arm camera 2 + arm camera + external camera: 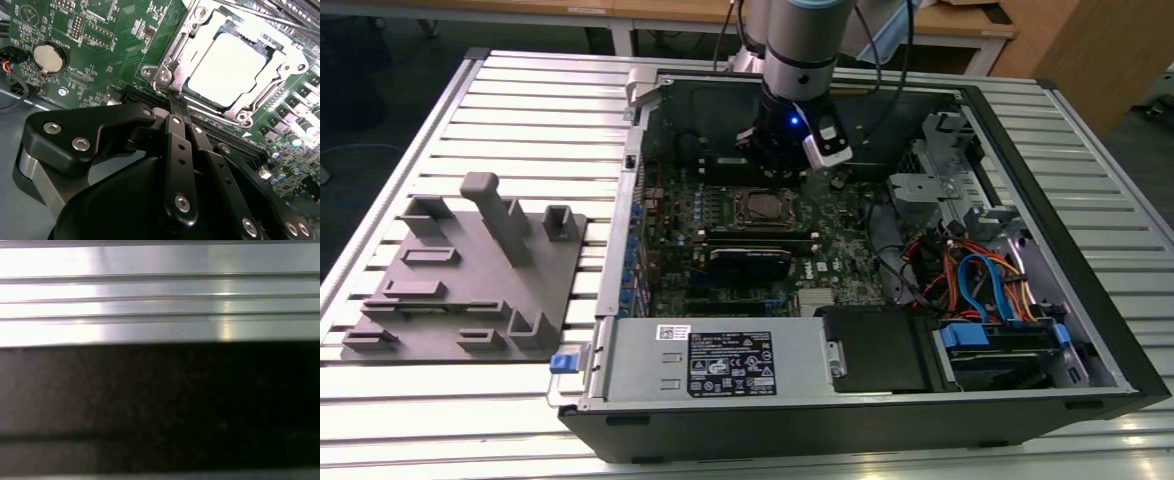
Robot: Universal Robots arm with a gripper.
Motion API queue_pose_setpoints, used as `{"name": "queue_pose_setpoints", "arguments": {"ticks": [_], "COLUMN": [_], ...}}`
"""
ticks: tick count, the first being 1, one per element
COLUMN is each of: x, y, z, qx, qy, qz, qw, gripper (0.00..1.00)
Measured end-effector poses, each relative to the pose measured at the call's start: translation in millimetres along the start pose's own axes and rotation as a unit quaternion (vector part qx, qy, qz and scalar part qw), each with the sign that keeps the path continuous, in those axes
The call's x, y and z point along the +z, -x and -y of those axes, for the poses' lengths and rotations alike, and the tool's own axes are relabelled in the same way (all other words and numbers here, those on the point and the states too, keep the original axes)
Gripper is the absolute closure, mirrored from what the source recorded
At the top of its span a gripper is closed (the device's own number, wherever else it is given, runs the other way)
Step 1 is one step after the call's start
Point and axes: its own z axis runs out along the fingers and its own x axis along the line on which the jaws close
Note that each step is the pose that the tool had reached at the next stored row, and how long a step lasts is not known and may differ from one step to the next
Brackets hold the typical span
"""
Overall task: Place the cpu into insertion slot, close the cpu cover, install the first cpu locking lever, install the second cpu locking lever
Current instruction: 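Install the first cpu locking lever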
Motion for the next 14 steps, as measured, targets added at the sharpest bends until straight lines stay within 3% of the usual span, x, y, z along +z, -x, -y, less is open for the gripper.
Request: {"name": "queue_pose_setpoints", "arguments": {"ticks": [5,10,14], "x": [0.0,-3.0,-5.7], "y": [0.0,0.1,0.1], "z": [0.1,-0.2,-0.4], "qx": [0.000,0.000,0.000], "qy": [0.0006,0.0033,0.0033], "qz": [0.0000,0.0000,-0.0001], "qw": [1.00000,0.99999,0.99999], "gripper": [0.89,0.89,0.89]}}
